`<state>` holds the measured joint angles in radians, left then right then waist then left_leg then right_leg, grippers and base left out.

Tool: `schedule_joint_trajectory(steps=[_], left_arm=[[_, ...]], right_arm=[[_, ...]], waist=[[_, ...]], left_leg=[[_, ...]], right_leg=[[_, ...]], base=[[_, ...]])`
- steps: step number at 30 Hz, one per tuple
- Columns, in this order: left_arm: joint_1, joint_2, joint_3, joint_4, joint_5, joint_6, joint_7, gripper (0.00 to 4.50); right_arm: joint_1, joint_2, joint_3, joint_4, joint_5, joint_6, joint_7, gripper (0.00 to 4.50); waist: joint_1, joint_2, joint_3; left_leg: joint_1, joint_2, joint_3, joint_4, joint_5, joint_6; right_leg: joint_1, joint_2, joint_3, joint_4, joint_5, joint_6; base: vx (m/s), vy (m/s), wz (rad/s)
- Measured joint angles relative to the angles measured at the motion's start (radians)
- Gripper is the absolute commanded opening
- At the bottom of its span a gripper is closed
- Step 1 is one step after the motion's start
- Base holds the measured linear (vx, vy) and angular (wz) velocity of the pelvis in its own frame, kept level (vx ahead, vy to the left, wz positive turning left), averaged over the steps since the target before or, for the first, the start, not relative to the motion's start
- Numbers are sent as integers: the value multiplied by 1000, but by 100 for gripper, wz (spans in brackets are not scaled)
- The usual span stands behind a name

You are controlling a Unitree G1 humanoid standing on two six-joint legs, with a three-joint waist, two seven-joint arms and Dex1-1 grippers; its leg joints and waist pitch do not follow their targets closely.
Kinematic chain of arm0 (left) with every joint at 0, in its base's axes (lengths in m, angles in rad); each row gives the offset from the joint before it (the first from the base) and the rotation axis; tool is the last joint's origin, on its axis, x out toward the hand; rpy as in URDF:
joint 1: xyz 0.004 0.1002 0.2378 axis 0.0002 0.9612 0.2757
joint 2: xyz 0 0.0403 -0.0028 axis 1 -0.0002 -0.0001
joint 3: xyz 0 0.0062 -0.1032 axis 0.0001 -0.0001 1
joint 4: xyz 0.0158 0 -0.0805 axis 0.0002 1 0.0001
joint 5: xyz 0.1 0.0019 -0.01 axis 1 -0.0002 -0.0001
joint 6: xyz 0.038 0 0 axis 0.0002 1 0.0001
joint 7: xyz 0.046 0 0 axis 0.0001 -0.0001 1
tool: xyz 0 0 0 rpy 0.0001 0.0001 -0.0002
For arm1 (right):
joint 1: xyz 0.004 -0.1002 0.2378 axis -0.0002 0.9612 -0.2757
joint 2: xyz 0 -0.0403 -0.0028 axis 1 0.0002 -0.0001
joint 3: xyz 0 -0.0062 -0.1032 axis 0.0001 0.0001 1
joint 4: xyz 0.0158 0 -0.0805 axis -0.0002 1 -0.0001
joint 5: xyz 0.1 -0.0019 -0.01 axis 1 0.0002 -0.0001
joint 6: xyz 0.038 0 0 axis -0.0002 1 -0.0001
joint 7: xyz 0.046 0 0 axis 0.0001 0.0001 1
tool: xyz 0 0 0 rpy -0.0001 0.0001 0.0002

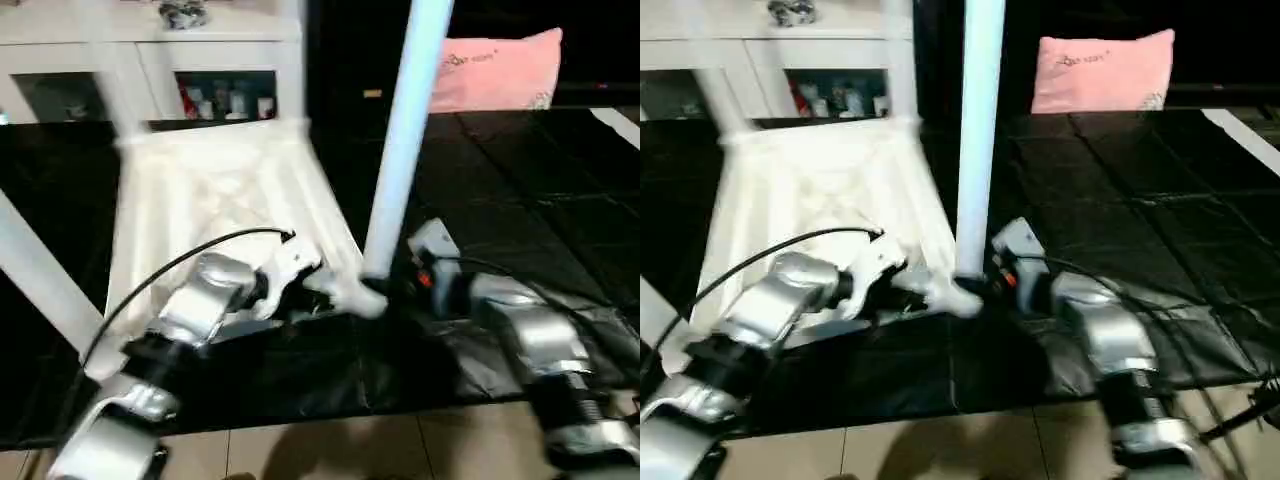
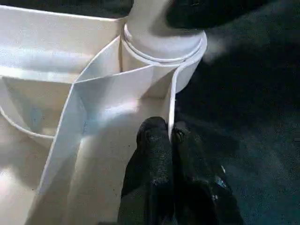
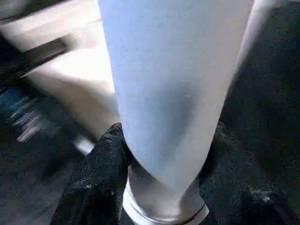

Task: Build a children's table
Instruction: Rotate leg to tighten

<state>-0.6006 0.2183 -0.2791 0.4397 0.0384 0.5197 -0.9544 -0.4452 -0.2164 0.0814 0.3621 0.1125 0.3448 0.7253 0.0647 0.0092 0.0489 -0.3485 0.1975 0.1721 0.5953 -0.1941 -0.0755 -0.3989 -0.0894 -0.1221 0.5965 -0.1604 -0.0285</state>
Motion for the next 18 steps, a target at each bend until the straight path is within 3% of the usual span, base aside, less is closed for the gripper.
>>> schedule_joint_trajectory(steps=[5,6,8,18], left_arm=[[-21,-89,43,36,9,42,155,0],[-21,-96,44,36,9,45,165,0],[-22,-98,45,36,9,45,166,0],[-12,-54,4,5,7,22,90,0]], right_arm=[[-44,96,-39,46,-34,20,-221,198],[-44,102,-41,46,-36,21,-237,251],[-44,106,-41,45,-44,25,-240,251],[7,97,-29,5,-55,-2,-184,353]], waist=[[-7,1,0],[-6,1,-1],[-5,1,-1],[4,3,-1]], left_leg=[[-1,-1,0,0,0,0],[-1,-1,0,0,0,0],[-1,-1,0,-1,0,0],[-2,-1,0,-4,0,0]], right_leg=[[0,-1,0,-1,0,0],[0,-1,0,-1,0,0],[0,-1,0,-2,0,0],[-2,-1,0,-3,-1,1]], base=[[0,0,0],[0,0,0],[0,0,0],[0,0,0]])
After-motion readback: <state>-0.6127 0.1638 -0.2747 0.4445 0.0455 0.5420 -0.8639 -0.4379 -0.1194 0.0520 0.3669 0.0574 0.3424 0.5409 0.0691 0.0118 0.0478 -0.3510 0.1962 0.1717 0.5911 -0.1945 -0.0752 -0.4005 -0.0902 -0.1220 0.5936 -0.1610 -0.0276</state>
